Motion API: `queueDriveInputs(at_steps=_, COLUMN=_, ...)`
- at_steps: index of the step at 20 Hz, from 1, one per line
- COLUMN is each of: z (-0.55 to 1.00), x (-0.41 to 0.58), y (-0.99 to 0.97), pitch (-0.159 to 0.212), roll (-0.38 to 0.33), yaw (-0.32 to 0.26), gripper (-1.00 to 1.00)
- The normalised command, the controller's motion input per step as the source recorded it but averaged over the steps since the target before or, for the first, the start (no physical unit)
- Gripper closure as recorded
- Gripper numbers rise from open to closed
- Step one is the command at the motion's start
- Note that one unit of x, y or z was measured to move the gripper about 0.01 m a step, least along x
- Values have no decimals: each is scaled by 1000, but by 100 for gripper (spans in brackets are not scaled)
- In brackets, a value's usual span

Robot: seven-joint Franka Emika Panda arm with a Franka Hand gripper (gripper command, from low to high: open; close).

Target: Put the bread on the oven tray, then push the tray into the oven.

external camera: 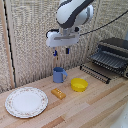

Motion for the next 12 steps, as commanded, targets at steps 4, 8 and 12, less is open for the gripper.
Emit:
queueDriveInputs(at_steps=4, z=-364, x=-324, y=361, pitch=62, roll=-43, yaw=28, gripper=-100)
queueDriveInputs(at_steps=8, z=-319, x=-290, y=301, pitch=80, roll=-46, yaw=38, gripper=-100)
queueDriveInputs(at_steps=12, z=-361, x=-154, y=172, pitch=72, roll=-46, yaw=84, gripper=-100)
